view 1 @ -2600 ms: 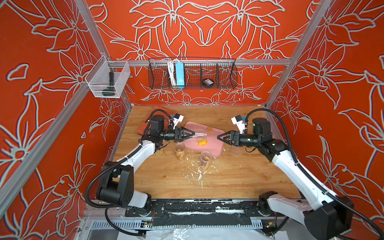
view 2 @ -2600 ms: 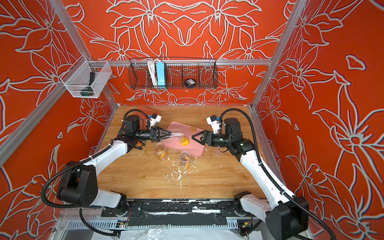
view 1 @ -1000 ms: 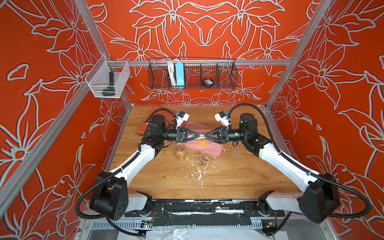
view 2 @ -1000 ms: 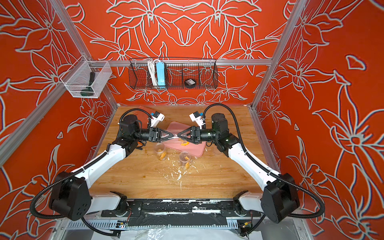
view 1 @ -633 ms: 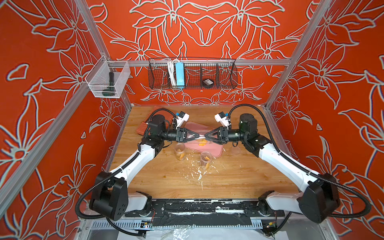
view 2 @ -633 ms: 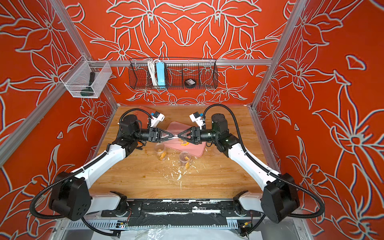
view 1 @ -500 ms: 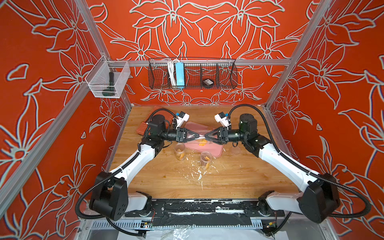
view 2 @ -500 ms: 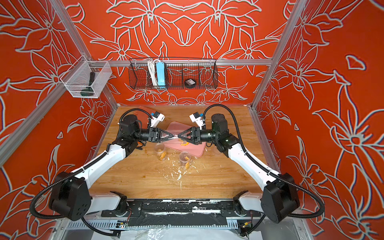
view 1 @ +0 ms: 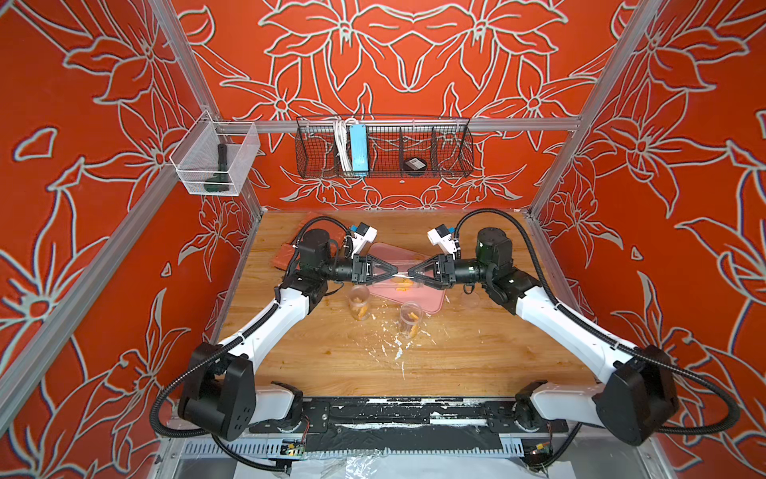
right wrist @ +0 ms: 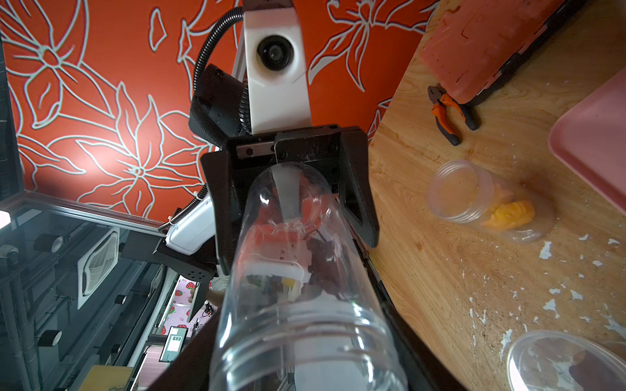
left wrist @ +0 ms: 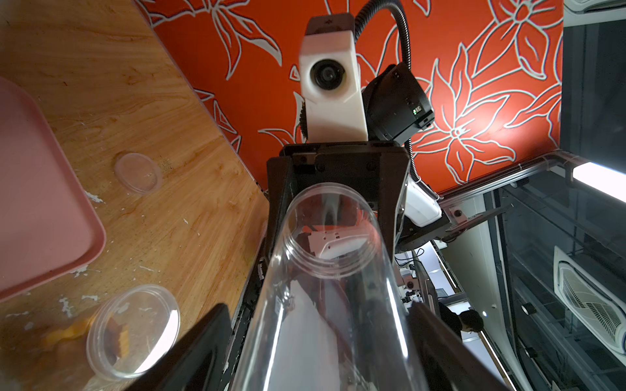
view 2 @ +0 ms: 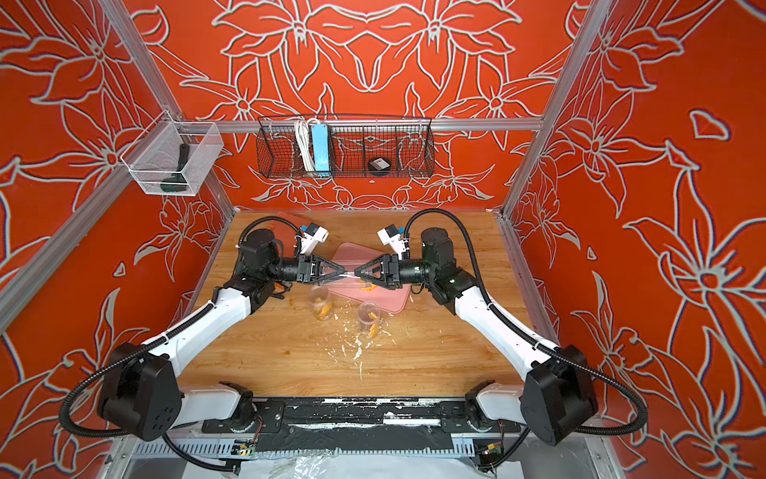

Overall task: Pour the cookies out of the jar
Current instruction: Place the jar at the center of the board.

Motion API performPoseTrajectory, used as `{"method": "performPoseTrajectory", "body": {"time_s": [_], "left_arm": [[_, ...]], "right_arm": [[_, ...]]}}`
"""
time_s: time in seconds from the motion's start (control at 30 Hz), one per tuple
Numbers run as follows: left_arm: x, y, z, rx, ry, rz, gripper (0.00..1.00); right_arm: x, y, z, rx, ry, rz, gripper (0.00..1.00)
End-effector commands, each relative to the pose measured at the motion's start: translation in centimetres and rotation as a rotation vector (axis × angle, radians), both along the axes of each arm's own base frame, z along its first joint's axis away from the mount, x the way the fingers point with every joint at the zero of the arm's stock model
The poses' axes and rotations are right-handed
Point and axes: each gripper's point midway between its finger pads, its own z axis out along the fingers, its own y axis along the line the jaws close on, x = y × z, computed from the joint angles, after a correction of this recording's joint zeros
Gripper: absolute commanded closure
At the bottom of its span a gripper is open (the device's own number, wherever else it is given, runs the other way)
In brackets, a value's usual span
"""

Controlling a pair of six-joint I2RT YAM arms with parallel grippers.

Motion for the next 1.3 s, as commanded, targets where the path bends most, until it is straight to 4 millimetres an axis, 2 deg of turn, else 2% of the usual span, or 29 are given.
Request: {"method": "performPoseTrajectory", "body": {"time_s": [0.0, 0.33, 0.6, 0.73, 0.87, 1.07, 1.17, 1.2, 1.27], "left_arm": [[-0.6, 0.1, 0.7, -0.008, -0.026, -0.009, 0.13], [-0.2, 0.3, 0.7, 0.015, -0.028, 0.023, 0.08], [0.9, 3.2, 0.4, 0.054, 0.008, 0.162, 0.06], [1.6, 5.6, 0.5, 0.086, 0.003, 0.29, 0.05], [1.5, 6.6, -0.2, 0.119, 0.003, 0.373, 0.05], [0.5, 7.3, -1.1, 0.183, -0.03, 0.425, 0.05], [0.3, 7.6, -1.9, 0.209, -0.022, 0.444, 0.05], [-0.3, 7.7, -1.3, 0.205, -0.053, 0.451, 0.05], [-0.6, 7.9, -1.6, 0.211, -0.055, 0.459, 0.05]], "right_arm": [[-0.4, 0.1, 0.2, 0.013, -0.03, 0.018, 0.33], [0.2, -0.2, -0.3, -0.011, -0.018, -0.018, 0.36], [2.1, -2.1, -0.4, -0.006, 0.007, -0.083, 0.38], [3.8, -4.6, -0.4, -0.012, 0.019, -0.159, 0.39], [5.7, -7.5, -1.1, -0.063, 0.052, -0.263, 0.4], [7.5, -10.9, -3.7, -0.252, 0.079, -0.389, 0.41], [8.3, -12.6, -5.3, -0.39, 0.084, -0.45, 0.41], [8.5, -13.2, -6.0, -0.449, 0.086, -0.469, 0.41], [8.8, -14.5, -7.2, -0.559, 0.089, -0.499, 0.41]]}}
